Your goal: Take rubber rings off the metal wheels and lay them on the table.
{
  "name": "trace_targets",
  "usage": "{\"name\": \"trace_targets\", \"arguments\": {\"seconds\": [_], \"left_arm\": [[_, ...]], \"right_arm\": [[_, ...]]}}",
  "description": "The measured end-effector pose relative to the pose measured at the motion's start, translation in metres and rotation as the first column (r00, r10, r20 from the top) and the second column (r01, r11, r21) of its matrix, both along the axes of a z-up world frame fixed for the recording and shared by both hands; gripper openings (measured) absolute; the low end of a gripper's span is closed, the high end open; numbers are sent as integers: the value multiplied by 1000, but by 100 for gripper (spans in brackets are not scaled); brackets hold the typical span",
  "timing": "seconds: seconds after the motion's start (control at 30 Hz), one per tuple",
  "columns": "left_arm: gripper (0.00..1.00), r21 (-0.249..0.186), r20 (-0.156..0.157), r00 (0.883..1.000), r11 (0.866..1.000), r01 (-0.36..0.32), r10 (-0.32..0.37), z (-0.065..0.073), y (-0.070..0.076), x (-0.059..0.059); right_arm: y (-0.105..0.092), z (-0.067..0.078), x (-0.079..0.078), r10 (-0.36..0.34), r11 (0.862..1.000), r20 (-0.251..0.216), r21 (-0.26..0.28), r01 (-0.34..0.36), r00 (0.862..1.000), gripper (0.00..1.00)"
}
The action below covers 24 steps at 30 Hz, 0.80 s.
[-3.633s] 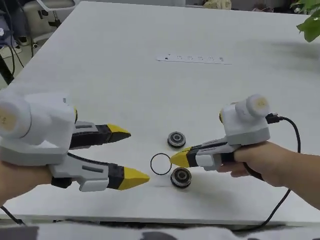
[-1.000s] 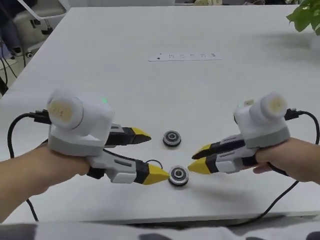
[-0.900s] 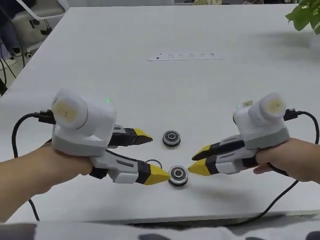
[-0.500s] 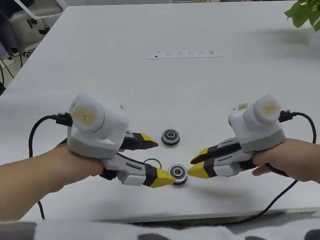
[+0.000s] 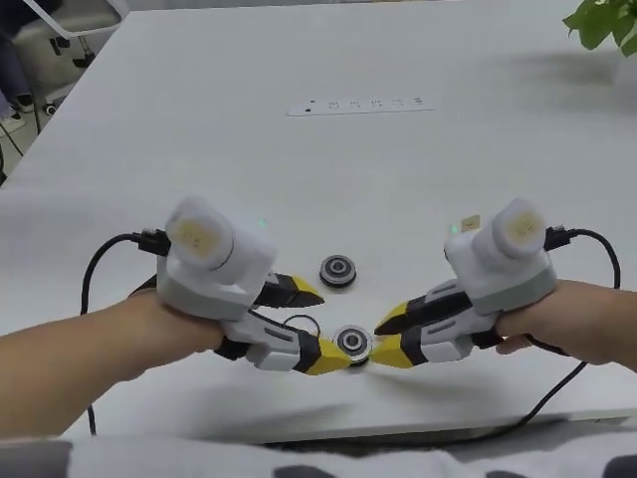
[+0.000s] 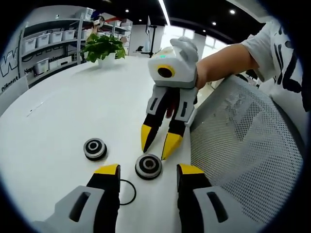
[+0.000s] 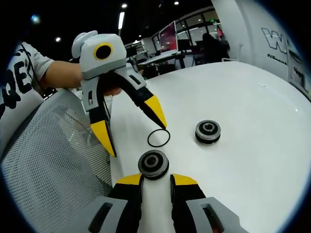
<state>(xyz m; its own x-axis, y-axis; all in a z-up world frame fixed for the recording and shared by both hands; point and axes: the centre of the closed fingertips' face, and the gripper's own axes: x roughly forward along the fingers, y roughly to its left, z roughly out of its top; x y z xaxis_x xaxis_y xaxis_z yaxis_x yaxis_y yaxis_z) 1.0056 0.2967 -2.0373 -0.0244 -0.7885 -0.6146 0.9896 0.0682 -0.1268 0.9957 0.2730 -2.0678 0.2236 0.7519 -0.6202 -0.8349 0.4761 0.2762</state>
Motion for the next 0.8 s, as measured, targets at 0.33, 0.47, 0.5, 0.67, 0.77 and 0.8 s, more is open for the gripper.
{"name": "trace_targets", "arguments": {"seconds": [0.33, 0.47, 0.5, 0.67, 0.77, 0.8], "left_arm": [[37, 20, -12, 1000, 1000, 18, -18, -7, -5, -4], [34, 28, -16, 1000, 999, 19, -19, -10, -5, -5], [34, 30, -18, 1000, 999, 20, -20, -10, -6, -5], [31, 27, -19, 999, 999, 30, -30, -11, -8, -6], [29, 34, -19, 999, 999, 38, -38, -13, -10, -8], [29, 36, -21, 999, 998, 43, -42, -13, -11, -9]], "right_arm": [[5, -3, -4, 52, 998, 43, -25, -51, 998, 20], [6, -3, -5, 58, 998, 49, -31, -57, 997, 20], [6, -3, -4, 60, 998, 53, -31, -58, 997, 19], [6, -4, -3, 54, 998, 50, -29, -52, 997, 19], [7, -4, -4, 55, 998, 49, -28, -54, 997, 19], [7, -4, -4, 56, 998, 48, -28, -55, 997, 19]]}}
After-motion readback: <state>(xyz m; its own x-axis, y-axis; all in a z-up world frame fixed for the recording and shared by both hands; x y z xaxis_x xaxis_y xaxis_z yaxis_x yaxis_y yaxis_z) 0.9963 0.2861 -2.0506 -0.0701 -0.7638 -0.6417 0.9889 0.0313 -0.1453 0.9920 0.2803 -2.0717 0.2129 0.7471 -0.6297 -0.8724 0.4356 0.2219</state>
